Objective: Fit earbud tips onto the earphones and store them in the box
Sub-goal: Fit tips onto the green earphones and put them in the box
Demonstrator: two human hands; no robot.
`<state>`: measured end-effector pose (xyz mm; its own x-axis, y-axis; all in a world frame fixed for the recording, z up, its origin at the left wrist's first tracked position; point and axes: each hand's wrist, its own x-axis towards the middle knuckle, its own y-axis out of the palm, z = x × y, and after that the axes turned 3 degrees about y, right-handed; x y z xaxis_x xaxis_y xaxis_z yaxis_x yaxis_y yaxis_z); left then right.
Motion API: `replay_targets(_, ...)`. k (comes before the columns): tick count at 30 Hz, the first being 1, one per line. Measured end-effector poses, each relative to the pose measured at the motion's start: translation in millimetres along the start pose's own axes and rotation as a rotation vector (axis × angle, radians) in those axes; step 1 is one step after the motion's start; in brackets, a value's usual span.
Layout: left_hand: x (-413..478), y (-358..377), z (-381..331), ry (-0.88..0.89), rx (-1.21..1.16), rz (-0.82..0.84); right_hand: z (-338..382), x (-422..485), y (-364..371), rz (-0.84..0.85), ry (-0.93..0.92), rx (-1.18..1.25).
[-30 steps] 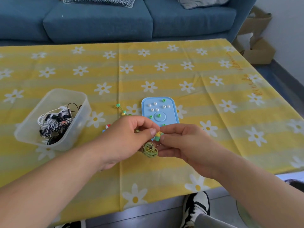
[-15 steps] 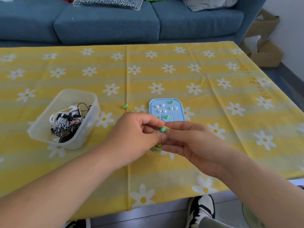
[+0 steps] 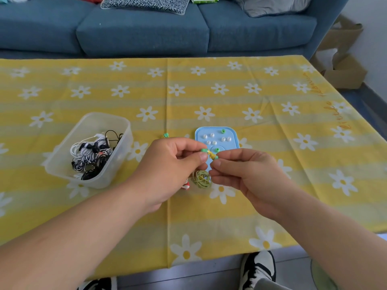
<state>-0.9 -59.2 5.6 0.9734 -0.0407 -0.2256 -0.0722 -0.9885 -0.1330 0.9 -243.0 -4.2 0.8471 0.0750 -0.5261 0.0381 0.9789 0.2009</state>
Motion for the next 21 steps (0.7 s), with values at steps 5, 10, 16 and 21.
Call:
replay_targets(5, 0, 6, 1, 0.016, 0.037, 0.045, 0, 0, 1, -0.053, -0.143, -0.287)
replay_targets(10, 1, 8, -1, 0.008, 0.003, 0.031, 7, -1, 1, 0.025, -0.140, -0.243)
replay_targets(16, 7, 6, 3, -0.060, -0.020, -0.009, 15, 28, -26, -0.392, -0.212, -0.586)
replay_targets(21, 7, 3, 5, -0.097, -0.032, 0.010, -5, 49, -22, -0.242, -0.256, -1.011)
